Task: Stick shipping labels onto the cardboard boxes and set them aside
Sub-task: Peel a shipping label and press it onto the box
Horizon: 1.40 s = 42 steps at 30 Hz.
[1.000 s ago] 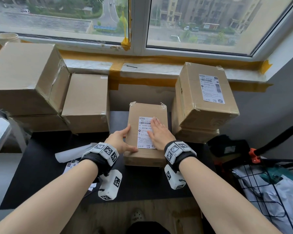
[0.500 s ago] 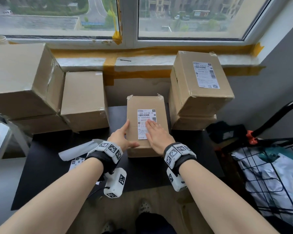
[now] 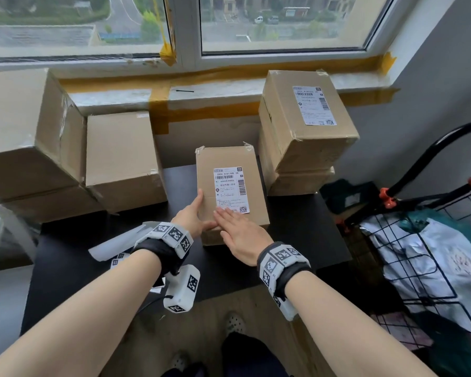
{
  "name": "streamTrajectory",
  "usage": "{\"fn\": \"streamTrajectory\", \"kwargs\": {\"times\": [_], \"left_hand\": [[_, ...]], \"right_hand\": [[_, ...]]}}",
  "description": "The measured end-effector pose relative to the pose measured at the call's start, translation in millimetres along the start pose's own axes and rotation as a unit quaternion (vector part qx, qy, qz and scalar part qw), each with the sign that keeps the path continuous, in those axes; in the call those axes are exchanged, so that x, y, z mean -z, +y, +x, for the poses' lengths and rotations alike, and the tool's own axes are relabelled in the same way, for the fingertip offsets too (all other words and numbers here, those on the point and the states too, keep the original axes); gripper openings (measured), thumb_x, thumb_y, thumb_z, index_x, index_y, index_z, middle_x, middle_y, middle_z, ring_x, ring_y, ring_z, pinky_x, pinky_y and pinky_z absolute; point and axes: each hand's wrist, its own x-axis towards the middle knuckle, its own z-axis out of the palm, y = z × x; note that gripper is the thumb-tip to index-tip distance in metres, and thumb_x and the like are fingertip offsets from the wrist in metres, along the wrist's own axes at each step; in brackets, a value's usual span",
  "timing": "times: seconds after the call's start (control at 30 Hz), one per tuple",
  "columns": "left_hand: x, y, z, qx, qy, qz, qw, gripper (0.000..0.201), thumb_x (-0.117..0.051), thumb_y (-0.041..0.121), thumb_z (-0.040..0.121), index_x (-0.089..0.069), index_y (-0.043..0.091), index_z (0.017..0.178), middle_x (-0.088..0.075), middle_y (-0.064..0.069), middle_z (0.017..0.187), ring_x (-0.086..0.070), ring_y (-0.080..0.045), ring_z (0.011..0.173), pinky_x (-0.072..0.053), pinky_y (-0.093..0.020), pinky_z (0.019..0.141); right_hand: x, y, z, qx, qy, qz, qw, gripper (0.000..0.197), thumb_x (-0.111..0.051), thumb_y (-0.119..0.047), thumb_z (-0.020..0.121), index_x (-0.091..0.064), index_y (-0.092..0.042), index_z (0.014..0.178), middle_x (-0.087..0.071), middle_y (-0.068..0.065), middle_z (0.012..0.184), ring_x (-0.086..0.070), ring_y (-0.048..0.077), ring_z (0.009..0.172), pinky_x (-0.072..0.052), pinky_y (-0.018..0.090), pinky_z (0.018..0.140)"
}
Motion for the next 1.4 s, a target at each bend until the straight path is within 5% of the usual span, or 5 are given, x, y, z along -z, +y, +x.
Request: {"fn": "streamTrajectory", "kwargs": {"times": [0.17, 0.37, 0.9, 1.17, 1.4], "left_hand": [[-6, -2, -2, 0.000, 0.021, -0.031, 0.999, 0.096, -0.072, 0.027, 0.080, -0.006, 0.036, 0.148, -0.049, -0.009, 0.140, -0.049, -0.026, 0.126, -0.048, -0.043, 0.096], [-1, -1, -1, 0.010, 0.010, -0.060, 0.998, 0.101, -0.074, 0.024, 0.078, -0.003, 0.029, 0.150, -0.047, -0.006, 0.142, -0.051, -0.027, 0.124, -0.043, -0.042, 0.103], [-3, -7, 8, 0.019, -0.003, -0.116, 0.993, 0.100, -0.075, 0.021, 0.077, -0.006, 0.029, 0.150, -0.043, -0.001, 0.146, -0.042, -0.020, 0.134, -0.034, -0.038, 0.111], [-6, -11, 12, 0.018, -0.004, -0.141, 0.990, 0.102, -0.076, 0.019, 0.075, -0.007, 0.028, 0.150, -0.045, -0.002, 0.144, -0.043, -0.018, 0.133, -0.034, -0.036, 0.111], [-8, -14, 14, 0.006, 0.003, -0.147, 0.989, 0.101, -0.077, 0.016, 0.074, -0.010, 0.024, 0.150, -0.047, -0.002, 0.142, -0.044, -0.015, 0.132, -0.035, -0.029, 0.109]], "right_hand": [[4, 22, -20, -0.029, 0.019, -0.024, 0.999, 0.051, -0.027, -0.024, 0.102, -0.014, -0.013, 0.150, -0.012, 0.002, 0.159, -0.009, 0.013, 0.147, 0.001, 0.023, 0.117], [15, 35, -28, -0.057, 0.000, -0.049, 0.997, 0.051, -0.022, -0.028, 0.103, -0.011, -0.013, 0.150, -0.011, 0.000, 0.159, -0.007, 0.011, 0.147, 0.000, 0.025, 0.119], [51, 63, 79, -0.123, -0.064, -0.023, 0.990, 0.053, -0.015, -0.027, 0.102, -0.002, -0.008, 0.150, 0.002, 0.005, 0.160, -0.001, 0.016, 0.147, -0.003, 0.032, 0.121], [45, 30, 113, -0.075, -0.075, 0.012, 0.994, 0.053, -0.019, -0.021, 0.101, -0.004, -0.008, 0.150, 0.001, 0.006, 0.160, -0.001, 0.019, 0.147, -0.002, 0.032, 0.120], [28, 22, 67, -0.006, -0.068, 0.018, 0.997, 0.052, -0.025, -0.019, 0.102, -0.008, -0.011, 0.150, -0.003, 0.003, 0.160, -0.001, 0.017, 0.147, 0.002, 0.026, 0.117]]}}
